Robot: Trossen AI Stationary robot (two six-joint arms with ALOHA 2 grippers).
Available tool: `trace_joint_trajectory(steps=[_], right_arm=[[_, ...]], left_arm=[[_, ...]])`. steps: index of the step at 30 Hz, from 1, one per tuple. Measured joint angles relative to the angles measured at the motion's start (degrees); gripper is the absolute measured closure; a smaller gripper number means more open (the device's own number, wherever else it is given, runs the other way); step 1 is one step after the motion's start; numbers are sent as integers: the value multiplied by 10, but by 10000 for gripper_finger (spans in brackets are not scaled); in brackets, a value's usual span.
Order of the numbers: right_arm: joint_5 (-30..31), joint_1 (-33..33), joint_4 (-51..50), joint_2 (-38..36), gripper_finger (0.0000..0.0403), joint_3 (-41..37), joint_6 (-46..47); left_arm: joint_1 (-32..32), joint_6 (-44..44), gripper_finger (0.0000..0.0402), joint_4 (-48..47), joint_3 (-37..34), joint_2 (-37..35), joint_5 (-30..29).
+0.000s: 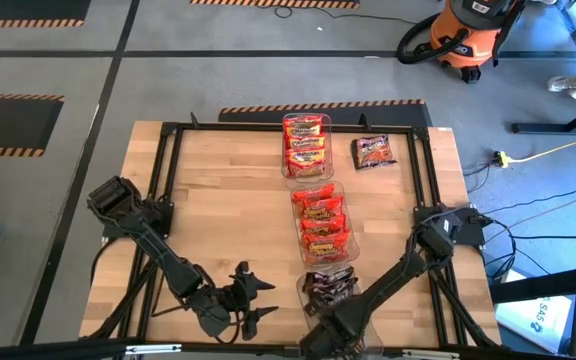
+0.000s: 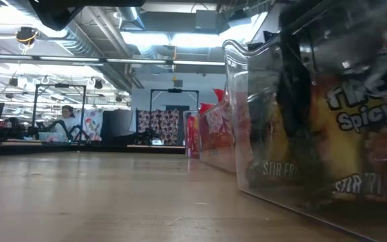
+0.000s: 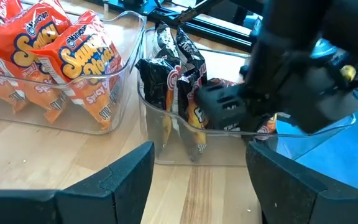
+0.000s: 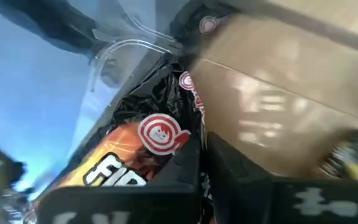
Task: Sort Maruchan noodles
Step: Put the orange noodle pack into the middle transparent bin
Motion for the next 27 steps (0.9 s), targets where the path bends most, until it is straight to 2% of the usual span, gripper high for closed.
trace_joint_trajectory(steps=[3, 6, 9, 11, 19, 27], right_arm=[[65, 19, -33, -5, 401, 22, 0], [163, 44, -69, -6, 402, 51, 19], [268, 67, -112, -6, 402, 79, 66], [303, 78, -144, -6, 403, 98, 104], [298, 94, -212, -13, 402, 134, 224], [267, 99, -240, -91, 403, 129, 318]], left_arm=[[0, 0, 154, 1, 0, 0, 0], [0, 1, 154, 4, 0, 0, 0], [1, 1, 154, 5, 0, 0, 0], [4, 1, 154, 7, 0, 0, 0], [10, -2, 154, 18, 0, 0, 6], [10, -3, 154, 29, 0, 0, 6]])
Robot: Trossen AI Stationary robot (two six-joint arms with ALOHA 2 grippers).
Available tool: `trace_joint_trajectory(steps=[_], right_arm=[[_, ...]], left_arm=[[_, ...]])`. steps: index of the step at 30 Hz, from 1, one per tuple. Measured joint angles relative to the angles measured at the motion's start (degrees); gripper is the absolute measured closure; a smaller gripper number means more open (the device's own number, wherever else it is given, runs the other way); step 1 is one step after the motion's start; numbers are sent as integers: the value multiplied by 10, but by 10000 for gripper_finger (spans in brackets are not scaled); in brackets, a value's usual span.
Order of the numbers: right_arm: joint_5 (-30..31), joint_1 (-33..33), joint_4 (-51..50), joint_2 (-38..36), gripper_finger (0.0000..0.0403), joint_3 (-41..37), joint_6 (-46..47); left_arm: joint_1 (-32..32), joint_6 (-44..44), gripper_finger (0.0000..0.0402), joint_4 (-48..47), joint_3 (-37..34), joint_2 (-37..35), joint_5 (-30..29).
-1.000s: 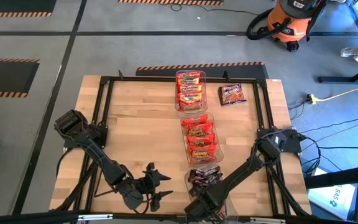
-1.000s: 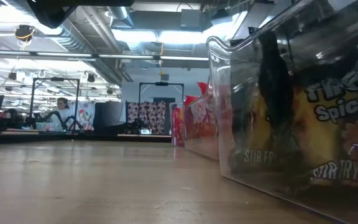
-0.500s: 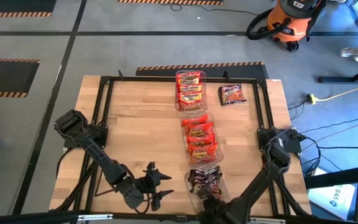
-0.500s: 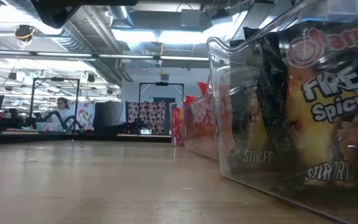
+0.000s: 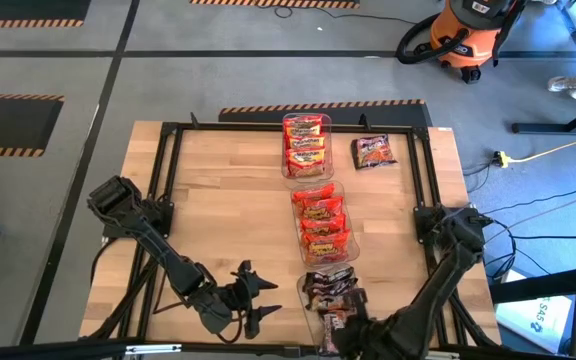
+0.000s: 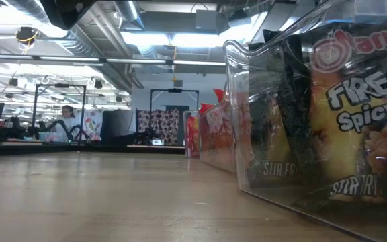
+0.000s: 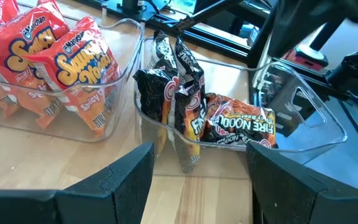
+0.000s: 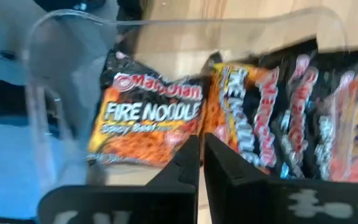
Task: Sort Maruchan noodles
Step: Put the orange noodle pack into the middle transparent bin
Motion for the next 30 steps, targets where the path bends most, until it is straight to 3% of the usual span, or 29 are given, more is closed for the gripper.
trace_joint_trajectory(steps=[4, 8, 14, 18, 22, 26, 30], right_arm=[[-31, -1, 6, -22, 397, -21, 58], [-80, -8, 18, -22, 353, -44, 126], [-136, -35, 125, -21, 207, -116, 199], [-138, -56, 194, -21, 108, -171, 263], [-137, -69, 251, -21, 38, -220, 334], [-137, -70, 276, -21, 6, -249, 410], [-102, -68, 278, -21, 17, -267, 469]], left_arm=[[0, 0, 154, 0, 0, 0, 0], [0, 2, 154, -1, 0, 0, 0], [0, 15, 154, -2, 0, 0, 14], [0, 19, 154, -2, 0, 0, 16], [0, 19, 154, -2, 0, 0, 24], [1, 19, 154, -2, 0, 0, 31], [1, 19, 154, -2, 0, 0, 31]])
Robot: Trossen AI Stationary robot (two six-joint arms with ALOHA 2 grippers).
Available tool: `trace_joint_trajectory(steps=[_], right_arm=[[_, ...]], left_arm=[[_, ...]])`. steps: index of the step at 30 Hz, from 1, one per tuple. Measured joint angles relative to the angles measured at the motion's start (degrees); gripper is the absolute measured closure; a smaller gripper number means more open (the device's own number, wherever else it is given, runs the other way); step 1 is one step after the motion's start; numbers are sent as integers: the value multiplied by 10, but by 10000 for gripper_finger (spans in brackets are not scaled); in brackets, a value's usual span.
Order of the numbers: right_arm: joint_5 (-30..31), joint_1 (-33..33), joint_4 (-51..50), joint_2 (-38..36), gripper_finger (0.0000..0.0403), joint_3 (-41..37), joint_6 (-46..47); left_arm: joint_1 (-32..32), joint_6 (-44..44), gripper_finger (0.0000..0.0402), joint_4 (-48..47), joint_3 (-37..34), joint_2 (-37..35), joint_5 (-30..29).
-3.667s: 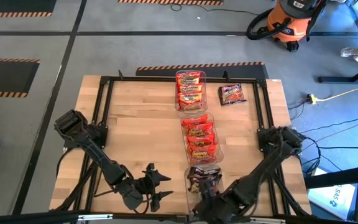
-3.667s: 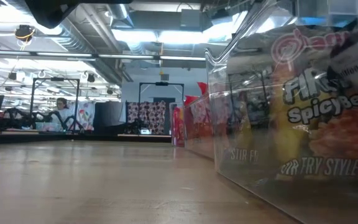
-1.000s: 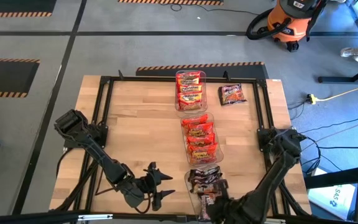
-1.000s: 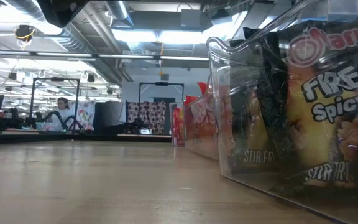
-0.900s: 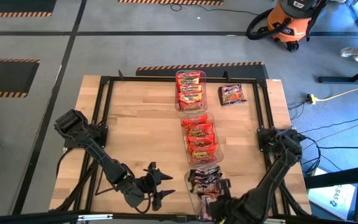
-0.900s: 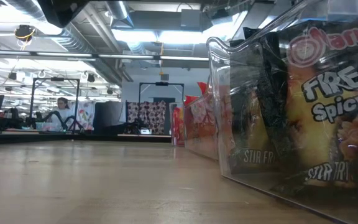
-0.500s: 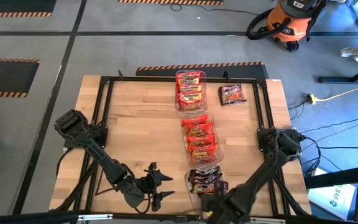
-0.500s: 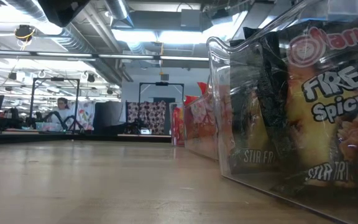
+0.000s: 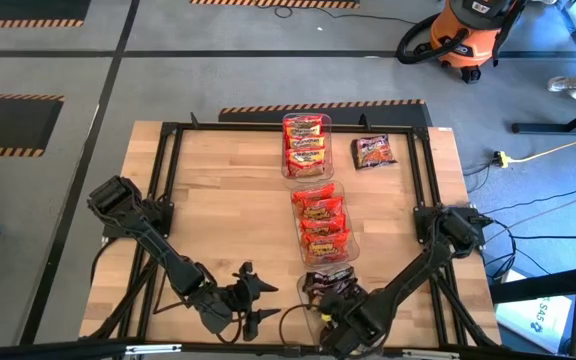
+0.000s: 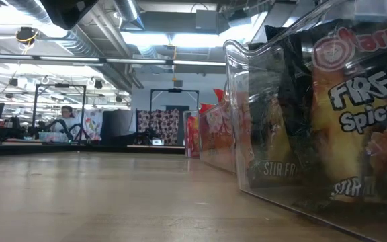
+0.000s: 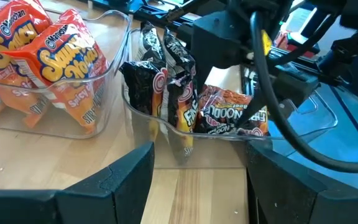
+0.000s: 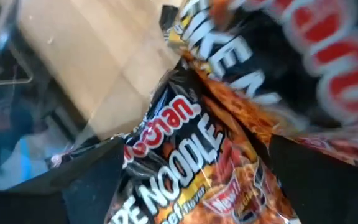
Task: Sort Maruchan noodles
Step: Put the orange noodle pack into the middle transparent bin
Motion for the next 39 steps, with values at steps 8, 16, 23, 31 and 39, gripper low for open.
trace_joint_trajectory(steps=[8, 16, 23, 31, 39], right_arm=[[35, 0, 54, 7, 28, -29, 38], [24, -1, 44, 23, 29, -30, 40], [22, -1, 46, 26, 47, -30, 54], [24, -5, 48, 27, 183, -31, 56], [47, -4, 53, 28, 302, -29, 40]], left_arm=[[0, 8, 154, 0, 0, 0, 0], [2, 11, 154, 0, 0, 0, 0], [3, 15, 154, 0, 0, 0, 0], [3, 16, 154, 0, 0, 0, -1], [3, 30, 154, 0, 0, 0, -2]])
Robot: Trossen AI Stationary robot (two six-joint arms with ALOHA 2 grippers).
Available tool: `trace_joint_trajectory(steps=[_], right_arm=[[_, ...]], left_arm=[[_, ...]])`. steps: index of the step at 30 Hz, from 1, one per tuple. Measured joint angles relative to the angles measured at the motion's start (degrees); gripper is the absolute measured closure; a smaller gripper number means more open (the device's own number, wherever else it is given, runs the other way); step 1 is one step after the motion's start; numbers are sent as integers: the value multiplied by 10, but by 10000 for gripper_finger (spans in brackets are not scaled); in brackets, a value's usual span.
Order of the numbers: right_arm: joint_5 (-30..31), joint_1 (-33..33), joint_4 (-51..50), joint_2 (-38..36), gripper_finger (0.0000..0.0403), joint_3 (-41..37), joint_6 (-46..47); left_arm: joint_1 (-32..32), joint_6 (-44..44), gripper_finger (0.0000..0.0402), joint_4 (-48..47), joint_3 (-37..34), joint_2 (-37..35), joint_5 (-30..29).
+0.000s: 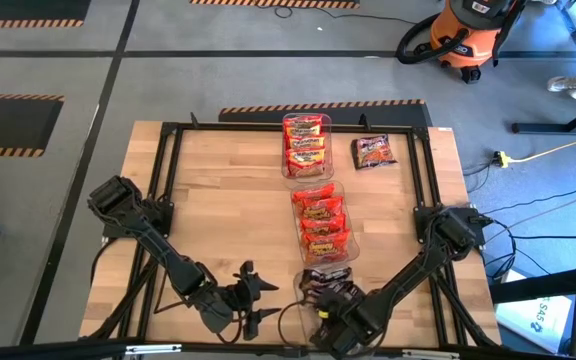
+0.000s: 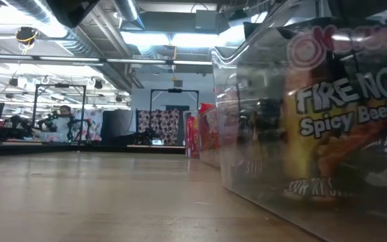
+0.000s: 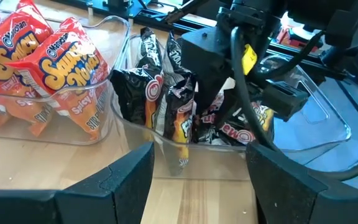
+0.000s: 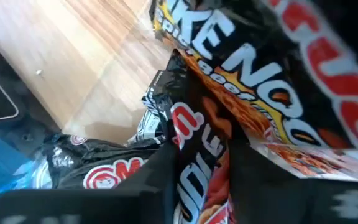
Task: Sort Maruchan noodles
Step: Put the orange noodle pack into the middle transparent bin
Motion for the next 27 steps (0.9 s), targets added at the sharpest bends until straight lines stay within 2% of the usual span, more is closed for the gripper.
trace_joint_trajectory(steps=[8, 16, 27], right_arm=[[15, 0, 1, 0, 394, 7, -42], [40, 1, -42, 6, 403, 84, -112], [104, 37, -209, 4, 402, 229, -151]], left_arm=[[0, 2, 154, 0, 0, 0, 0], [0, 2, 154, 0, 0, 0, 1], [0, -1, 154, 0, 0, 0, 2]])
